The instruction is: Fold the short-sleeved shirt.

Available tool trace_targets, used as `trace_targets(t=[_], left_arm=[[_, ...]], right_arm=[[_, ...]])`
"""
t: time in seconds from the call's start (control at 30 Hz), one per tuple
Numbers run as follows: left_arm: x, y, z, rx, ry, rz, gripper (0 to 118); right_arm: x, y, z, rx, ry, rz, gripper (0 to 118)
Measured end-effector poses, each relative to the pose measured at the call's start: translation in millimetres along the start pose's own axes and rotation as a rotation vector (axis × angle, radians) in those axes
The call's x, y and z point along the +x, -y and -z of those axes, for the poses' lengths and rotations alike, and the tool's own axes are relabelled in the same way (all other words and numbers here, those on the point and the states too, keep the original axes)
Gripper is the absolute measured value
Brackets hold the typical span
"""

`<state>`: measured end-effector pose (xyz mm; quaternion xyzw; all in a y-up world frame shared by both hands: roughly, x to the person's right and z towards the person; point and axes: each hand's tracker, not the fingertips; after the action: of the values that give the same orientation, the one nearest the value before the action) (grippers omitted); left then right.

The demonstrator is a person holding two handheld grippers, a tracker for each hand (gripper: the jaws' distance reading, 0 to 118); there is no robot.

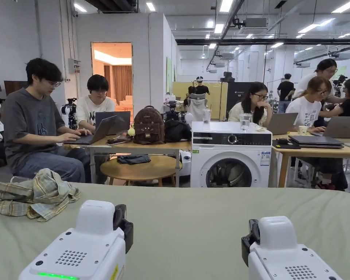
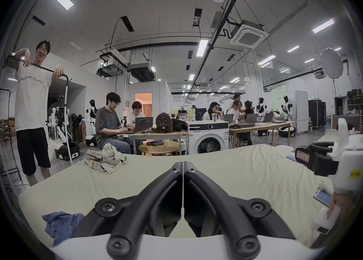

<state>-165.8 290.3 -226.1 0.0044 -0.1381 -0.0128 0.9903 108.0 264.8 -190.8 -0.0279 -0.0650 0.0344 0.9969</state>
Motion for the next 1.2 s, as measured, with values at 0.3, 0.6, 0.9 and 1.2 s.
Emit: trace_targets(t=[0.3, 0.6, 0.9, 1.2], left_arm=[[-11, -1, -7, 0.010, -0.024, -0.002, 0], [-53, 2, -42, -0.006, -0.157, -0.004, 0], [-112, 11, -88, -0.071, -0.356, 0.010, 0], [-139, 27, -85, -0.191, -0.344, 0.026, 0]], right_arm=[[-5, 2, 2, -0.007, -0.008, -0.001, 0], [-81, 2, 10, 0.012, -0.176, -0.028, 0], [-163, 5, 21, -0.008, -0.367, 0.043, 0], [-205, 20, 29, -0.060, -0.466, 0.058, 0]])
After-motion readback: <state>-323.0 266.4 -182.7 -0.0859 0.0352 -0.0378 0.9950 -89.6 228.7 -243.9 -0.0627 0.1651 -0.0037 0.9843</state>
